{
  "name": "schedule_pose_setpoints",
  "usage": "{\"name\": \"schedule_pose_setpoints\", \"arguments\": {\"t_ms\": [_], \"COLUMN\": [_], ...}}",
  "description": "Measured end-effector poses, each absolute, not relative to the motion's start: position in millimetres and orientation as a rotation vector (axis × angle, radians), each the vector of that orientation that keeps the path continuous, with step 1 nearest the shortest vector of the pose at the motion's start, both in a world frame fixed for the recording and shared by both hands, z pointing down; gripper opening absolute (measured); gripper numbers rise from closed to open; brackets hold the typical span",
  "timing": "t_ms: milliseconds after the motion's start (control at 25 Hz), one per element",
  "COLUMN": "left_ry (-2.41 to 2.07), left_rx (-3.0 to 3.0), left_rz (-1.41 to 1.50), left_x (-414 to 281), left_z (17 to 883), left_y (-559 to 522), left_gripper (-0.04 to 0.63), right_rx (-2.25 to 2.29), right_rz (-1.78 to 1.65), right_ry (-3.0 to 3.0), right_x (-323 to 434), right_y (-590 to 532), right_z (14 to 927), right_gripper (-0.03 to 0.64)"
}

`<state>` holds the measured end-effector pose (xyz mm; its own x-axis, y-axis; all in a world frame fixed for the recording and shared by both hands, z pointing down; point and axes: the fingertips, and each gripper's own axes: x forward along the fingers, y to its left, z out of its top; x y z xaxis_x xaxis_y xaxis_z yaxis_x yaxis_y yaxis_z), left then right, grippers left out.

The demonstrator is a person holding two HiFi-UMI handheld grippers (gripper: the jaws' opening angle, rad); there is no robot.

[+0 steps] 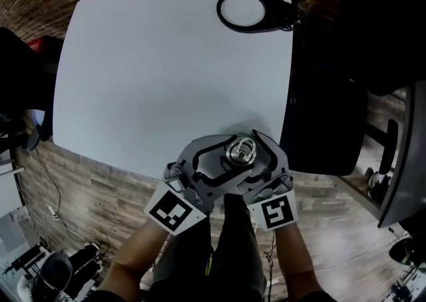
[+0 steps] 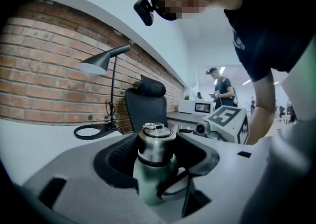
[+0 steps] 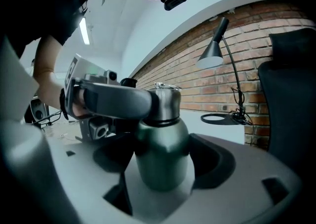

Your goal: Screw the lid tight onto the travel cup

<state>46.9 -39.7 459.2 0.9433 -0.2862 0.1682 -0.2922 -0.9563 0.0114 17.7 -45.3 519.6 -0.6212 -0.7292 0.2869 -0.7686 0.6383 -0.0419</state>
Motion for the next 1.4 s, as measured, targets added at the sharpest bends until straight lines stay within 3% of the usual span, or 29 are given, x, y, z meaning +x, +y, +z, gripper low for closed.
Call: {"name": "schedule_pose_setpoints", "arguments": {"t_ms": [360, 760, 960, 1240, 1400], "left_ry": [0.166, 0.206, -0.029, -0.706, -0.826], "left_rx": [3.107, 3.085, 2.993, 2.957, 2.961], "left_rz": [0.317, 0.296, 0.169, 0.103, 0.134], "left_x": [49, 50, 35, 24, 34], "left_z": [460, 460, 458, 457, 457], "left_y": [-31, -32, -40, -36, -37], "left_gripper": [0.242, 0.253, 0.316, 0.318, 0.316], "right_rx": [1.093, 1.091, 1.101, 1.14, 1.155], "right_rz": [0.231, 0.253, 0.247, 0.253, 0.272], "right_ry": [-2.659, -2.659, -2.66, -2.656, -2.649], "right_x": [17, 19, 16, 17, 17], "right_y": [-44, -43, -42, -41, -39], "right_z": [519, 521, 520, 522, 522], "right_gripper": [0.354, 0.354, 0.354, 0.354, 0.354]}}
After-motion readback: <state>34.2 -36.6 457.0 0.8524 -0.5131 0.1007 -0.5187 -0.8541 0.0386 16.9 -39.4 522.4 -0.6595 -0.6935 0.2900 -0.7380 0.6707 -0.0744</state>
